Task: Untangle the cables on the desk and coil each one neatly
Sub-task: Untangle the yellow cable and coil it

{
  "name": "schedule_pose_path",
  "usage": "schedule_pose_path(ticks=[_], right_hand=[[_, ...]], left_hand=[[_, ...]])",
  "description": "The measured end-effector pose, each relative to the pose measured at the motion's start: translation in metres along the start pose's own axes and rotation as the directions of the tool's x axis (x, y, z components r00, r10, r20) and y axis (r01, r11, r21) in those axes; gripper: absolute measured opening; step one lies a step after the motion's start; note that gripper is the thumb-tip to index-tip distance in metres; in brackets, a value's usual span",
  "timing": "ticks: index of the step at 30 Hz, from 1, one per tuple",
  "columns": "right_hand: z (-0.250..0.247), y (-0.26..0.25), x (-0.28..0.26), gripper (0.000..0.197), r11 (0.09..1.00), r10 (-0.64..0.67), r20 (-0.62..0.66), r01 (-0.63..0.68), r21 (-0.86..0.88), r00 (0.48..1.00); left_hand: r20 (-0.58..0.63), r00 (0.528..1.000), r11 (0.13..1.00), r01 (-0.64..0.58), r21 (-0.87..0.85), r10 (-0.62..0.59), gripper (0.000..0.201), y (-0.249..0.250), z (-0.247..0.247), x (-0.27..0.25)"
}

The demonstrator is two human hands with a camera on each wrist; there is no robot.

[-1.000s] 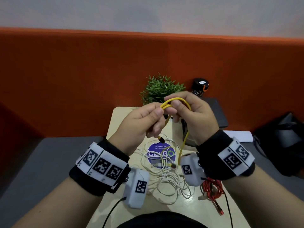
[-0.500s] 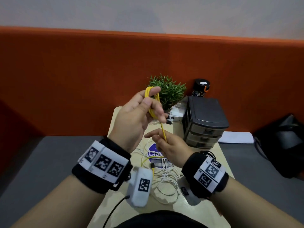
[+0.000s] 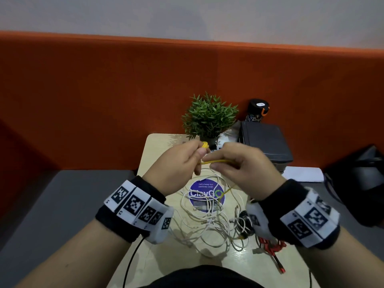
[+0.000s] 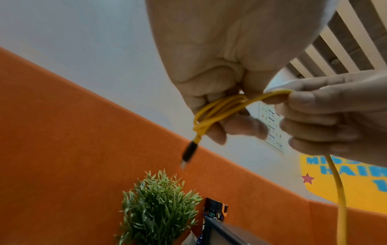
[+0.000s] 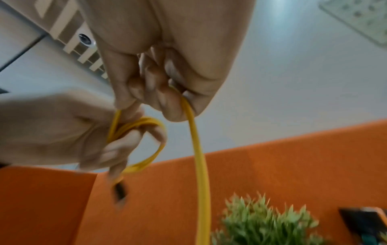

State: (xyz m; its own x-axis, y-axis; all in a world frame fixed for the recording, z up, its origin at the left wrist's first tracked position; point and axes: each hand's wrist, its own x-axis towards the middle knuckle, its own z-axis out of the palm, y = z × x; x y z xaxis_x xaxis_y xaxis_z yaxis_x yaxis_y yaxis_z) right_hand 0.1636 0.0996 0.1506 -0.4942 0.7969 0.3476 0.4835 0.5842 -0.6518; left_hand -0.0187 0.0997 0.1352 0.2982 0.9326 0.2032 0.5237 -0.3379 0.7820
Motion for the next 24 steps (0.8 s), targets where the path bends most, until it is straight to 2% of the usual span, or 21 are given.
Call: schedule_pose_path(ticks=[3,6,8,10,12,14,17,22,24], right_hand=[[-0.019,0.003,0.007,0.022,0.997,-0.076,-0.113,0.074,-0.018,0.991],[-0.026,0.008,0.011,0.017,0.995,-0.096,-0.27,0.097,-0.012,0.958],[-0.02,0.014,0.013,0.016,0.994,-0.061,-0.333,0.087,0.062,0.941],[-0.008,0.02,0.014,0.019,0.974,0.042,-0.356,0.041,0.225,0.933],[0.007,0.024,0.012,0.027,0.915,0.203,-0.298,-0.072,0.397,0.933],[0.023,0.026,0.008,0.034,0.841,0.333,-0.164,-0.214,0.498,0.928],[0.041,0.024,0.002,0.031,0.765,0.374,0.024,-0.323,0.558,0.927],[0.047,0.017,-0.008,0.025,0.606,0.378,0.23,-0.427,0.671,0.897],[0.046,0.012,-0.011,0.029,0.608,0.362,0.291,-0.461,0.647,0.885]], left_hand=[[0.084,0.996,0.952,0.055,-0.303,-0.03,0.031,0.0,0.0,-0.005],[0.191,0.982,0.879,0.088,-0.469,0.004,0.029,0.004,0.006,-0.008],[0.213,0.976,0.796,0.101,-0.597,0.036,0.02,0.007,0.007,-0.008],[0.173,0.984,0.656,0.1,-0.749,0.048,0.017,0.01,0.005,-0.007],[0.094,0.995,0.514,0.065,-0.855,0.032,0.017,0.012,0.004,-0.006],[0.04,0.999,0.44,0.021,-0.898,0.032,0.017,0.014,0.005,-0.006],[0.025,0.999,0.345,0.01,-0.938,0.037,0.014,0.012,0.007,-0.006],[-0.096,0.995,0.321,-0.081,-0.944,-0.032,0.024,0.012,0.002,-0.005],[-0.163,0.984,0.392,-0.124,-0.911,-0.069,0.031,0.012,0.0,-0.002]])
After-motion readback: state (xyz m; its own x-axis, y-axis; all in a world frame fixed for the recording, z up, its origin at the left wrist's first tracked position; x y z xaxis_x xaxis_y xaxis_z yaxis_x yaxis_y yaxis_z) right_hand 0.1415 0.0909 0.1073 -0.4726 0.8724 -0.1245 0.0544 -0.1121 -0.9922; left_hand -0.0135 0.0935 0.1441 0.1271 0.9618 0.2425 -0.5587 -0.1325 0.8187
